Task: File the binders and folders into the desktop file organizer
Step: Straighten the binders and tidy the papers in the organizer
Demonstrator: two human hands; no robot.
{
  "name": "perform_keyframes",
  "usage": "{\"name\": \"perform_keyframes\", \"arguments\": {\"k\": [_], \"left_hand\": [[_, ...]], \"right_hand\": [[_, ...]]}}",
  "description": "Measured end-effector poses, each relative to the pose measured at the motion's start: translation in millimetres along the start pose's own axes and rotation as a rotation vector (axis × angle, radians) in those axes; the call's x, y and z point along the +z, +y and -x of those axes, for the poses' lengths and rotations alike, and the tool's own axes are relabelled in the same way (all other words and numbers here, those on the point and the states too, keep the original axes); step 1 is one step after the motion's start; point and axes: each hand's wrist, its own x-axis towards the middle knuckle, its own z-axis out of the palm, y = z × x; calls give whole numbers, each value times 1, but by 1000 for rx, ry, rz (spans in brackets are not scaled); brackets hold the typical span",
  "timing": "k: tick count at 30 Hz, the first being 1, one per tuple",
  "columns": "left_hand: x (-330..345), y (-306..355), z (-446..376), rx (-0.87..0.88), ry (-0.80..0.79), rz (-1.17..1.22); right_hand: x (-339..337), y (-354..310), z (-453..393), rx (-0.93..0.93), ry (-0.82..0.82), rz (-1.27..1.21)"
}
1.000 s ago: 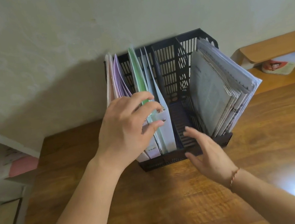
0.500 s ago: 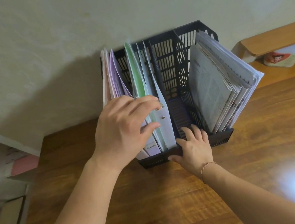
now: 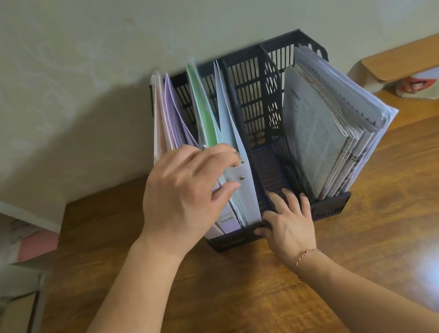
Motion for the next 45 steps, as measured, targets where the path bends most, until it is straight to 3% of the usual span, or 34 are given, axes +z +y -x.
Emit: {"name": "perform_keyframes", "arguments": {"k": [18, 22, 25, 27, 29, 33, 39, 45], "left_hand": [[-11, 2, -8, -18, -118, 24], [-16, 20, -14, -22, 78, -5], [-9, 53, -28, 0, 251, 146], [4, 76, -45, 5, 194, 267], [20, 96, -68, -19, 26, 288], [47, 109, -101, -71, -230, 245], [66, 109, -108, -97, -277, 275], [71, 113, -107, -152, -277, 351]], "right_hand": [[-13, 21, 4, -163, -22, -160], [-42, 39, 37, -299, 158, -350], [-70, 74, 64, -191, 334, -440], [-85, 94, 60, -27, 395, -420], [-96, 105, 42, 81, 398, -384], [-100, 100, 17, 146, 315, -327], [-95, 102, 1, 159, 400, -292], [-95, 113, 9, 47, 607, -345]]}}
